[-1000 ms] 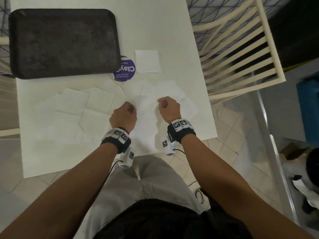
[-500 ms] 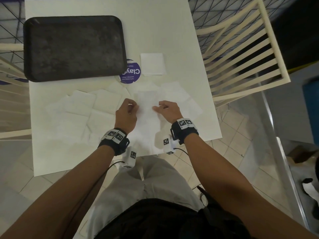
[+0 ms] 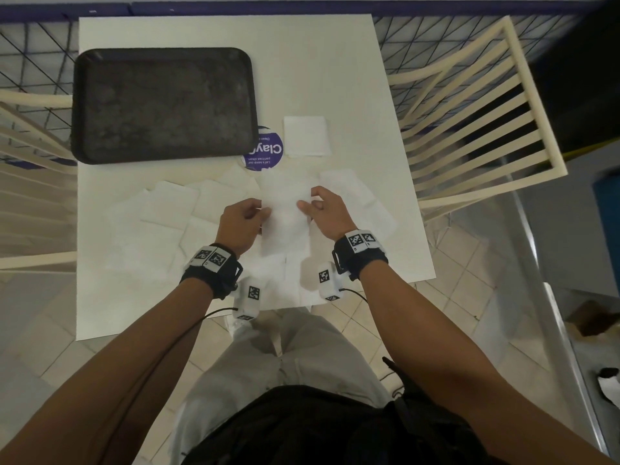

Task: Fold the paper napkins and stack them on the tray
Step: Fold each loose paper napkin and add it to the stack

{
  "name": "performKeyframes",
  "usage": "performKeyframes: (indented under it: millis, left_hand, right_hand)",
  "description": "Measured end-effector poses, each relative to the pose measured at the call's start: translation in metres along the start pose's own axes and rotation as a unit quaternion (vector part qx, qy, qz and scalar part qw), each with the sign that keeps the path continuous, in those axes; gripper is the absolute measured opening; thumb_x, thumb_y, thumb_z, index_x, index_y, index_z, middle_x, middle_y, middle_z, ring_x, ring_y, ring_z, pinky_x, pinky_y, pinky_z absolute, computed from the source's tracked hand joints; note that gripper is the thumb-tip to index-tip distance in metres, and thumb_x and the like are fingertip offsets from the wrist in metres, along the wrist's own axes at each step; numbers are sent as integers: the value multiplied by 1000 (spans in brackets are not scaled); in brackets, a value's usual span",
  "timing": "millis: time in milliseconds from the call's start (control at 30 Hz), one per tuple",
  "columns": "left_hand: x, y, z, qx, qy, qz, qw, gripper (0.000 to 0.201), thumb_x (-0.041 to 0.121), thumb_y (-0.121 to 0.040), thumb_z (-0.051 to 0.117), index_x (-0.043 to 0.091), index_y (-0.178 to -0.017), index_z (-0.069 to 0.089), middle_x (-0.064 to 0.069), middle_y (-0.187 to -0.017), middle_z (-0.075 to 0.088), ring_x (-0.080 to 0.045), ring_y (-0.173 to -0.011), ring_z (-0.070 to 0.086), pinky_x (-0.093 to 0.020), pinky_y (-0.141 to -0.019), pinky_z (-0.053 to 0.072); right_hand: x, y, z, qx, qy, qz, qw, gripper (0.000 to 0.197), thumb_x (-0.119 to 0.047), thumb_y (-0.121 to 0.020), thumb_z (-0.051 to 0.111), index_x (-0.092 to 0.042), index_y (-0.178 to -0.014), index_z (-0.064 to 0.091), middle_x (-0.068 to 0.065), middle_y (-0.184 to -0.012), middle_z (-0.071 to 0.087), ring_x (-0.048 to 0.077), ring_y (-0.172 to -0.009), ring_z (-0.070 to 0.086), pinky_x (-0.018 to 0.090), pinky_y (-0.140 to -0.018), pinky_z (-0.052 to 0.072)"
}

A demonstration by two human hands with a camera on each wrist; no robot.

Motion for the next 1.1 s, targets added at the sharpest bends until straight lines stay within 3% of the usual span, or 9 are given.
performKeyframes:
  millis: [67, 167, 267, 367, 467, 633, 833, 933, 1100]
  left_hand:
    - [-2, -1, -3, 3, 38, -11, 999, 8, 14, -96, 68, 17, -100, 74, -10, -91, 78, -30, -85, 74, -53, -86, 61]
    - [0, 0, -6, 0, 96, -28, 995, 13, 9, -96, 67, 19, -99, 74, -8, -85, 78, -29, -82, 71, -52, -86, 61]
    - [2, 3, -5, -6, 152, -46, 987, 19, -1, -97, 61, 14, -97, 74, -4, -83, 76, -24, -79, 70, -42, -81, 58]
    - [0, 4, -9, -7, 169, -53, 984, 26, -8, -94, 57, 9, -93, 76, -9, -94, 76, -26, -88, 71, -42, -86, 58]
    - [1, 6, -9, -19, 169, -53, 984, 34, -14, -91, 49, 5, -92, 77, -18, -105, 75, -32, -98, 71, -40, -89, 59]
    - [3, 7, -12, -9, 188, -62, 980, 42, -9, -83, 39, 2, -94, 79, -19, -110, 75, -31, -101, 69, -33, -81, 58]
    - [-4, 2, -14, 32, 101, -34, 994, 13, 13, -94, 71, 13, -105, 79, -9, -101, 78, -27, -94, 73, -38, -86, 62]
    - [-1, 2, -14, 43, 57, -11, 997, 10, 12, -92, 75, 15, -100, 80, -2, -96, 79, -23, -94, 75, -36, -85, 63]
    - [10, 4, -10, 35, -41, 50, 997, 7, 18, -92, 74, 17, -97, 79, 7, -87, 78, -16, -82, 74, -32, -83, 61]
  right_hand:
    - [-7, 3, 1, -21, 2, -18, 1000, 30, -31, -86, 74, -12, -104, 58, -2, -63, 40, 17, -60, 48, 28, -65, 41]
    - [-17, 9, -1, -18, -7, -37, 999, 18, -7, -89, 72, -17, -81, 58, -6, -62, 30, 16, -63, 39, 17, -57, 38]
    - [-16, 9, 1, -21, -40, -32, 998, 6, -10, -83, 72, -10, -84, 66, 2, -70, 46, 17, -71, 43, 21, -56, 38]
    - [-12, 9, 4, -26, -45, -5, 999, 21, -3, -81, 62, -7, -98, 74, 4, -80, 65, 17, -75, 52, 26, -58, 42]
    - [-14, 11, 5, -25, -75, 11, 997, 39, 1, -74, 50, -16, -91, 80, 7, -94, 75, 19, -83, 60, 30, -63, 47]
    - [-20, 14, 7, -28, -131, 24, 991, 48, -6, -65, 40, -15, -85, 83, 20, -109, 72, 25, -88, 59, 31, -67, 49]
    - [-31, 16, 8, -21, -103, 20, 994, 27, -28, -68, 66, -16, -86, 81, 4, -101, 77, 18, -84, 62, 29, -68, 46]
    - [-36, 13, 10, -7, -23, -31, 999, 14, -31, -85, 73, -24, -97, 77, -5, -86, 73, 9, -81, 63, 25, -71, 47]
    - [-51, 16, 28, -20, 101, -118, 988, 12, -32, -81, 81, -22, -86, 77, -10, -85, 74, 1, -84, 64, 18, -77, 49]
Point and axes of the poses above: each hand's wrist, its own y-axis away from the middle knuckle, its own z-axis out of the palm, x = y × z, the point moved 5 cm from there along -y, towards the middle knuckle
